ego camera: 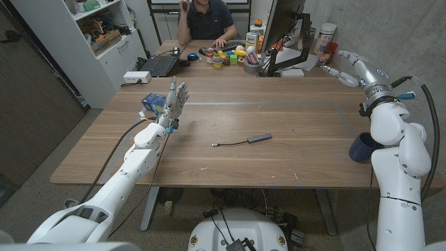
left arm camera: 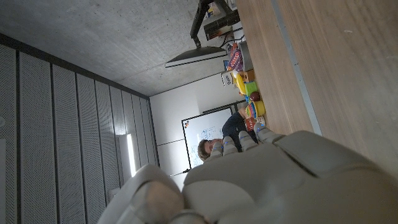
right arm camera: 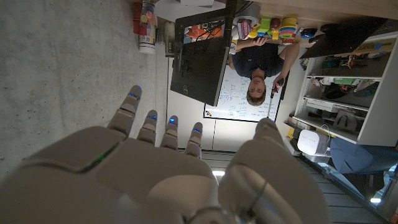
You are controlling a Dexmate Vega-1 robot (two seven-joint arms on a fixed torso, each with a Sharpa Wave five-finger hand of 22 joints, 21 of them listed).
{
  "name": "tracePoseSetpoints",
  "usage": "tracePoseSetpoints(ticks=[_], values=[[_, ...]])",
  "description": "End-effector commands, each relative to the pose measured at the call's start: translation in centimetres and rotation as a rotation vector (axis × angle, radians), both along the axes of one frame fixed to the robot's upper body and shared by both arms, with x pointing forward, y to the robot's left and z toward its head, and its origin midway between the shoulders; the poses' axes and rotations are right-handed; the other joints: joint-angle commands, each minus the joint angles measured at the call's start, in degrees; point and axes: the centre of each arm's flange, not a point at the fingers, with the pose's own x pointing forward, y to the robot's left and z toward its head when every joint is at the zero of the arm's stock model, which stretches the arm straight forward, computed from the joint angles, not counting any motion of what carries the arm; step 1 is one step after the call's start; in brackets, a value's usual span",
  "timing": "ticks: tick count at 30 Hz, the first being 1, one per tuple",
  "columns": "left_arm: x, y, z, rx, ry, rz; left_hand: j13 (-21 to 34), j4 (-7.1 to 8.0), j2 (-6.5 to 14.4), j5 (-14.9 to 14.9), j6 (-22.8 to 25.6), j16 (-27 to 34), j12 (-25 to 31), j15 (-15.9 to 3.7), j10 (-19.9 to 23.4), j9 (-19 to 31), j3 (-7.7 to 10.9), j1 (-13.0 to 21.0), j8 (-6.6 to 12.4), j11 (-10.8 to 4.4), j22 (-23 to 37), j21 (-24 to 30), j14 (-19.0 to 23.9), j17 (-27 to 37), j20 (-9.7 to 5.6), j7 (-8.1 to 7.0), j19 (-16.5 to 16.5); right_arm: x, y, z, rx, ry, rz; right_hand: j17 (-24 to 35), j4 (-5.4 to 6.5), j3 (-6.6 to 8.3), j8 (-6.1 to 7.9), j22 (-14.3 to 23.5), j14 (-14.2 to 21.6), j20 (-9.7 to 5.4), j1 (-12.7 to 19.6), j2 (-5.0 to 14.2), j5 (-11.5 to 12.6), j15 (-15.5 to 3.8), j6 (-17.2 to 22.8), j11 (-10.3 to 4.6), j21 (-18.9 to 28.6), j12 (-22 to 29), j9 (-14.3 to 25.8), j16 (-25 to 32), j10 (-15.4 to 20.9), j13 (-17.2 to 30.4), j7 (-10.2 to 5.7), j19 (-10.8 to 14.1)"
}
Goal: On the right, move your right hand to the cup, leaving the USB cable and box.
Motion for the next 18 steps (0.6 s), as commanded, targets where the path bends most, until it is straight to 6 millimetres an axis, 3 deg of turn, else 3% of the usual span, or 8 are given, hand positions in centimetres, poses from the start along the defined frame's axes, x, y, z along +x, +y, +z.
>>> tracePoseSetpoints(ticks=[1,7,18], values=[[-0.2,-0.5,0.1,0.004,-0.006,-0.001,0.2,-0.05,5.3,0.2,-7.3,0.2,0.4,0.14,-7.6,0.2,-0.37,0.0,0.28,-0.05,0.3,-0.1,-8.8,0.3,0.04,-0.17,0.3,-1.7,-0.8,-1.4,-0.093,0.083,-0.225,0.1,-1.04,0.02,-0.43,0.0,-1.6,0.21,2.1,-0.07,1.0,0.01,-2.1,-0.68,-0.8,-0.5,0.2,-0.6,-2.2,0.2,-0.40,-1.0],[-0.2,-0.6,0.2,0.008,-0.010,-0.001,0.2,-0.05,5.3,0.2,-7.2,0.2,0.4,0.07,-7.5,0.2,-0.43,0.0,0.33,0.00,0.3,-0.2,-8.8,0.3,0.05,-0.15,0.4,-1.4,-1.7,-2.9,-0.128,0.141,-0.375,0.2,-1.85,-0.03,-0.41,-0.1,-3.5,0.25,4.1,0.21,2.0,0.11,-4.0,-1.50,-1.4,-0.8,0.3,-1.0,-5.7,0.2,-0.46,-2.0],[-0.4,-0.6,0.4,0.014,-0.013,0.005,0.2,-0.09,5.3,0.2,-7.3,0.2,0.4,0.09,-7.5,0.2,-0.57,0.0,0.27,-0.09,0.3,-0.3,-8.7,0.3,0.08,-0.14,0.5,-0.4,-3.4,-4.8,-0.108,0.246,-0.506,0.3,-1.82,-1.45,-0.43,0.0,-2.7,0.32,3.7,-1.23,2.2,0.81,-5.2,-2.45,-1.4,-0.6,0.4,-0.5,-7.6,0.3,-0.40,-1.9]])
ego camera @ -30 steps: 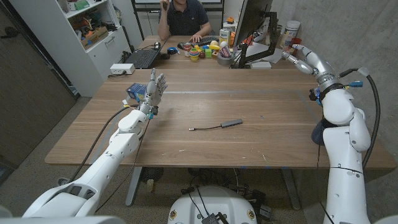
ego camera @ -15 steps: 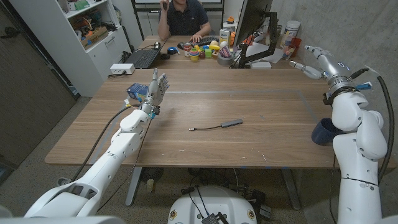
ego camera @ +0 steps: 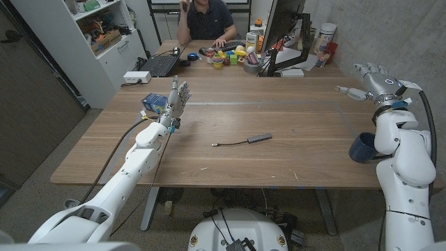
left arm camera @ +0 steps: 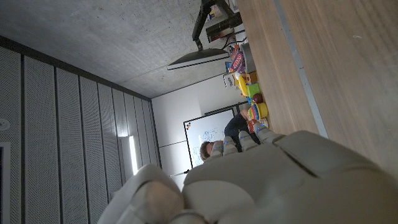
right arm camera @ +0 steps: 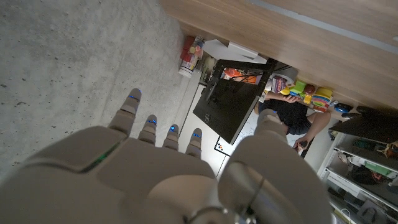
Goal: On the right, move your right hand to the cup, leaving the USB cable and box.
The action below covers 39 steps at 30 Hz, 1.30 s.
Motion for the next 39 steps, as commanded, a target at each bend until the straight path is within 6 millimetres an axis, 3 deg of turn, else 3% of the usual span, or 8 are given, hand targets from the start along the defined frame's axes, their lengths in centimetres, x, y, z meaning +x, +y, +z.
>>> tracePoseSetpoints(ticks=[1,17,39], values=[[-0.2,0.0,0.2,0.005,-0.005,0.008,0.2,0.14,5.3,0.2,-7.2,0.2,0.4,0.12,-7.5,0.2,-0.35,0.0,0.27,-0.09,0.3,-0.1,-8.7,0.3,-0.01,-0.14,0.1,0.7,-1.6,-2.3,0.008,0.103,-0.169,0.3,0.15,-0.62,-0.23,0.1,0.2,0.02,-0.1,-1.10,0.3,0.47,-0.8,-0.11,-0.1,0.2,0.1,0.3,-1.3,0.3,-0.08,-0.1],[-0.1,-0.1,0.2,0.014,0.007,0.010,0.2,0.09,5.2,0.2,-7.3,0.1,0.4,0.11,-7.6,0.2,-0.50,0.1,0.25,-0.07,0.3,-0.3,-8.8,0.3,-0.06,-0.16,0.2,0.8,-4.1,-4.8,0.126,0.219,-0.241,0.3,0.35,-1.40,-0.05,0.2,0.2,0.03,-0.4,-1.44,0.5,1.03,-1.2,-0.41,0.1,0.6,0.2,0.4,-2.1,0.3,-0.15,0.5],[0.3,-0.2,0.1,0.012,0.017,0.001,0.2,0.04,5.2,0.3,-7.4,0.1,0.3,0.08,-7.8,0.2,-0.68,0.2,0.22,-0.13,0.3,-0.6,-8.8,0.3,-0.05,-0.11,0.1,1.1,-5.2,-7.1,0.243,0.351,-0.200,0.3,0.68,-2.04,0.51,0.4,0.8,0.01,-0.6,-1.30,0.7,0.97,-0.3,-0.69,0.5,1.0,0.3,0.6,-2.1,0.3,-0.18,1.6]])
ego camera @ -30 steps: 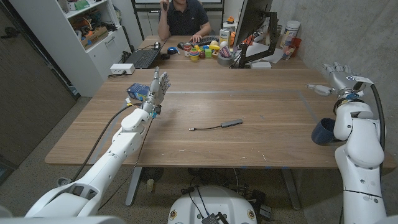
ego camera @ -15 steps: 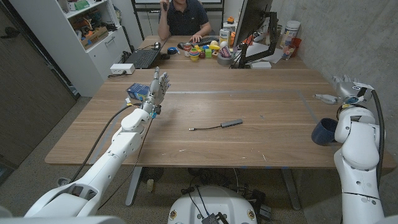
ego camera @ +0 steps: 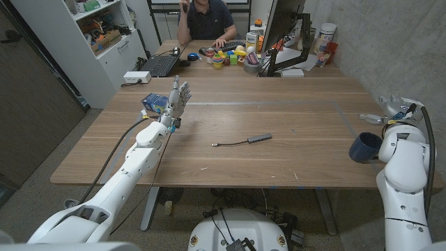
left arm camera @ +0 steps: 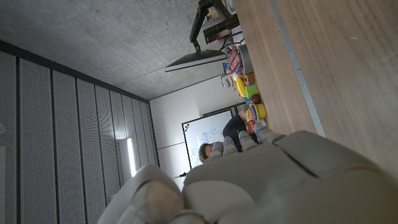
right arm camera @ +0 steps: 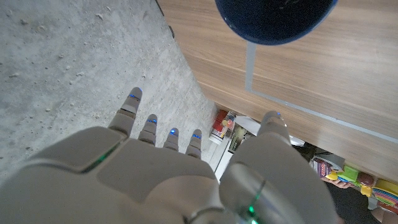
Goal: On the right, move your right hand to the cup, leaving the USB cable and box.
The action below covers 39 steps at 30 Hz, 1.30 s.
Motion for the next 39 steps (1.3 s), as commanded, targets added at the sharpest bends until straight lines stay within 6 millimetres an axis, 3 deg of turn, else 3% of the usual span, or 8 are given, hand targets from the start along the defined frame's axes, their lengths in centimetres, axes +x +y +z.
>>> tracePoseSetpoints(ticks=[1,20,33,39], values=[[0.2,-0.1,0.0,0.002,0.006,-0.004,0.2,0.05,5.2,0.3,-7.4,0.1,0.3,0.07,-7.8,0.2,-0.35,0.2,0.22,-0.12,0.3,-0.2,-8.8,0.3,-0.04,-0.12,0.2,0.4,-0.3,-1.3,0.077,0.067,0.044,0.3,-0.13,-0.32,0.52,0.3,0.5,0.12,-0.3,-0.37,0.5,0.02,0.3,-0.10,0.5,0.4,0.1,0.4,0.1,0.2,-0.18,0.5],[0.5,0.2,-0.1,-0.001,0.008,-0.005,0.2,0.00,5.1,0.3,-7.5,0.0,0.3,0.18,-7.8,0.2,-0.50,0.3,0.19,-0.11,0.3,-0.4,-8.8,0.3,0.00,-0.14,0.2,1.5,0.1,-1.6,0.151,0.167,0.116,0.2,0.04,-0.70,0.77,0.4,2.9,0.00,0.2,0.41,0.9,-0.74,0.6,-0.06,1.2,1.0,0.1,1.1,1.3,0.2,-0.20,3.1],[0.4,0.2,0.2,0.005,0.003,-0.005,0.2,-0.08,5.0,0.3,-7.4,0.0,0.3,0.15,-7.8,0.2,-0.64,0.4,0.22,-0.17,0.3,-0.6,-8.8,0.2,0.05,-0.24,0.3,2.0,0.2,-2.0,0.194,0.243,0.141,0.2,-0.24,-0.71,1.71,0.5,5.9,-0.01,2.3,2.14,1.6,-1.60,2.8,0.82,2.9,2.5,0.5,1.6,6.3,0.3,-0.18,10.2],[0.3,0.3,0.2,0.007,0.003,-0.002,0.2,-0.12,4.9,0.3,-7.5,0.0,0.3,0.21,-7.8,0.2,-0.71,0.4,0.20,-0.13,0.3,-0.6,-8.8,0.2,0.06,-0.20,0.3,2.3,0.2,-2.1,0.201,0.274,0.150,0.3,-0.68,0.58,2.59,0.3,9.0,-0.03,5.1,4.79,0.9,-2.78,5.1,1.00,3.3,3.6,1.0,1.8,9.2,0.8,-0.21,14.2]])
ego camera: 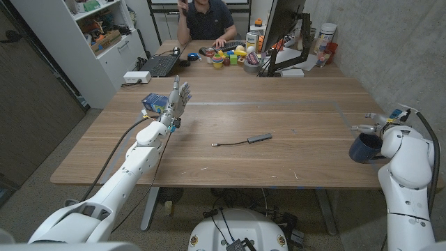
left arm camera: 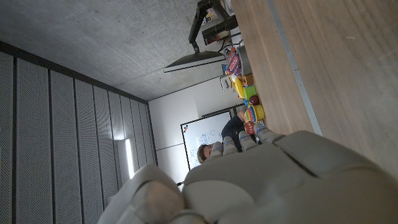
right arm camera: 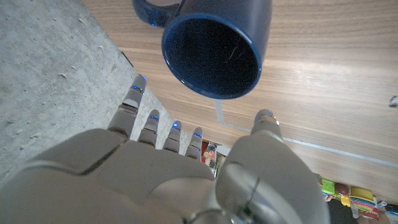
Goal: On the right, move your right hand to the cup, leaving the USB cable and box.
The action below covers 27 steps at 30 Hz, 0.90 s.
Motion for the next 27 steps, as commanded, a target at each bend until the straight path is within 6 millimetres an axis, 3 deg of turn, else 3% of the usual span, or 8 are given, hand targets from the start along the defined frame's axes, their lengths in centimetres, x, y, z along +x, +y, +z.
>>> tracePoseSetpoints(ticks=[1,5,9,10,13,19,27], values=[[-0.24,0.17,0.18,0.003,-0.005,0.004,0.2,0.10,4.9,0.3,-7.5,0.0,0.3,0.00,-7.9,0.2,-0.19,0.4,0.21,-0.15,0.3,0.0,-8.6,0.2,0.09,-0.19,0.3,0.48,0.12,-0.27,0.030,0.065,0.026,0.3,-0.15,1.15,0.61,0.0,3.1,0.02,1.9,1.68,-0.8,-1.31,1.4,0.11,0.6,1.3,0.5,0.6,2.2,0.7,-0.02,3.1],[-0.37,0.22,0.12,0.001,-0.006,0.005,0.2,0.06,4.8,0.3,-7.5,0.0,0.3,-0.01,-7.8,0.2,-0.25,0.5,0.21,-0.15,0.3,-0.1,-8.6,0.2,0.11,-0.22,0.3,0.42,0.10,-0.28,0.024,0.065,0.022,0.5,-0.11,1.40,0.75,0.0,4.5,0.04,2.3,2.33,-1.6,-2.37,1.8,0.57,0.7,2.2,0.7,0.6,3.4,1.1,-0.01,4.6],[-0.45,0.23,0.08,0.001,-0.007,0.003,0.2,0.04,4.7,0.3,-7.5,0.0,0.3,0.00,-7.8,0.2,-0.28,0.5,0.20,-0.10,0.3,-0.1,-8.6,0.2,0.13,-0.19,0.4,0.35,0.05,-0.22,0.024,0.076,0.021,0.7,-0.35,1.74,0.95,-0.1,3.1,0.09,3.1,2.78,-2.1,-1.82,2.4,-0.03,0.5,1.8,0.9,-0.4,1.3,1.4,-0.02,5.5],[-0.46,0.23,0.07,0.000,-0.008,0.004,0.2,0.03,4.7,0.3,-7.5,0.0,0.3,-0.04,-7.8,0.2,-0.30,0.5,0.20,-0.12,0.3,-0.1,-8.6,0.2,0.13,-0.20,0.4,0.33,0.04,-0.21,0.027,0.083,0.021,0.8,-0.75,2.75,1.51,-0.1,3.5,0.08,4.6,4.13,-2.8,-1.93,3.6,0.08,0.2,2.1,1.1,-0.5,1.4,1.6,0.04,5.9],[-0.49,0.22,0.06,0.001,-0.007,0.004,0.2,0.01,4.7,0.3,-7.5,0.0,0.3,0.00,-7.8,0.2,-0.35,0.6,0.21,-0.15,0.3,-0.2,-8.6,0.2,0.16,-0.23,0.4,0.29,-0.01,-0.21,0.030,0.087,0.026,0.9,-1.51,4.09,1.96,-0.2,4.9,0.08,6.5,5.38,-4.5,-2.56,4.5,0.19,-0.2,2.8,1.5,-0.4,2.0,2.0,-0.01,6.6],[-0.58,0.20,0.09,0.005,-0.008,0.005,0.2,-0.02,4.6,0.3,-7.6,0.0,0.3,-0.05,-7.9,0.2,-0.42,0.6,0.18,-0.22,0.3,-0.3,-8.6,0.2,0.25,-0.30,0.3,0.35,-0.06,-0.35,0.039,0.099,0.030,1.2,-1.96,5.07,2.55,-0.2,7.0,0.04,7.6,6.08,-5.7,-3.77,5.6,0.21,-0.4,3.9,1.9,-0.1,3.4,2.5,0.01,7.9],[-0.71,0.23,0.21,0.007,-0.010,0.008,0.2,-0.10,4.5,0.3,-7.6,0.0,0.3,-0.02,-7.9,0.2,-0.51,0.7,0.18,-0.17,0.3,-0.4,-8.6,0.2,0.25,-0.29,0.4,0.42,-0.21,-0.46,0.060,0.105,0.045,1.3,-2.00,5.18,2.74,-0.2,6.8,0.04,7.7,5.96,-6.5,-3.62,5.8,0.42,-0.3,4.1,2.1,-0.3,3.1,2.7,0.03,8.7]])
